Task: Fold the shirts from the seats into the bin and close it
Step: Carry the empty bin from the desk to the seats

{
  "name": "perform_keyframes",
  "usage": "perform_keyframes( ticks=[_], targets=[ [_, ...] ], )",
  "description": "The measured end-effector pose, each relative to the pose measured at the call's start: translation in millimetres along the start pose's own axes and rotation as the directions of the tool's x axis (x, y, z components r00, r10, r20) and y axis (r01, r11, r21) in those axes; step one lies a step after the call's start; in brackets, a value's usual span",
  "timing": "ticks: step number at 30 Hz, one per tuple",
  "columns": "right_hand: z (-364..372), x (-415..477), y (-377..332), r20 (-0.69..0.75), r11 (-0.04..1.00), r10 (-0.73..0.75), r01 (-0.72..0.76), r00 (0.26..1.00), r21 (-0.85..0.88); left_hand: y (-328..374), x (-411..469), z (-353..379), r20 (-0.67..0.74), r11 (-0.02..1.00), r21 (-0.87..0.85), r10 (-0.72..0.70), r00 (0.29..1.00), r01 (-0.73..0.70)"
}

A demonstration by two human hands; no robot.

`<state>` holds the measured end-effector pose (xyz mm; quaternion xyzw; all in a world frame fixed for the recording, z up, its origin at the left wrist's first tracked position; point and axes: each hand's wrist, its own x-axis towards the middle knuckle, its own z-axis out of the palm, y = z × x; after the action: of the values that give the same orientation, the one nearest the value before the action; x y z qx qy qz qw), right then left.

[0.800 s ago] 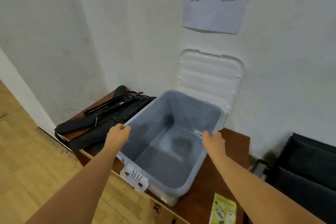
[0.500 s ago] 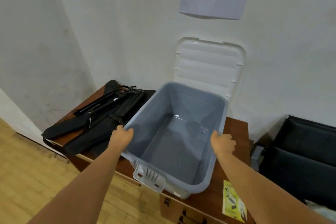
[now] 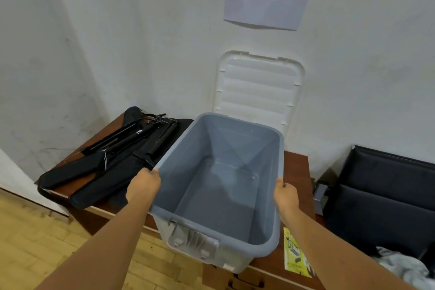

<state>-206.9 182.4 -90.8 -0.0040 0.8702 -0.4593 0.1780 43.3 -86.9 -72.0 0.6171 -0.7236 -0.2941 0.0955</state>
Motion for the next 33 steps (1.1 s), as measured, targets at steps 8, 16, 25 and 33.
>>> perform_keyframes(
  ticks=[8, 16, 25, 33],
  targets=[
    [-30.0, -26.2, 6.6, 0.035, 0.989, -0.142, 0.141, 0.989, 0.038, -19.5, -62.7, -17.5, -0.071, 0.995, -0.096, -0.039, 0.997, 0.032],
    [-80.6, -43.6, 30.2, 0.162, 0.960, -0.275, 0.263, 0.948, 0.094, -40.7, -176.7, -18.4, -0.200, 0.988, -0.124, -0.114, 0.973, 0.090],
    [-162.1, -74.6, 99.7, 0.363, 0.969, -0.242, 0.246, 0.900, 0.038, -67.0, -355.3, 19.9, -0.292, 0.954, -0.179, -0.286, 0.913, 0.242],
    [-220.0, -125.0, 175.0, 0.397, 0.962, -0.265, 0.268, 0.879, 0.049, -104.9, -462.0, 48.4, -0.301, 0.934, -0.218, -0.342, 0.890, 0.285]
  ],
)
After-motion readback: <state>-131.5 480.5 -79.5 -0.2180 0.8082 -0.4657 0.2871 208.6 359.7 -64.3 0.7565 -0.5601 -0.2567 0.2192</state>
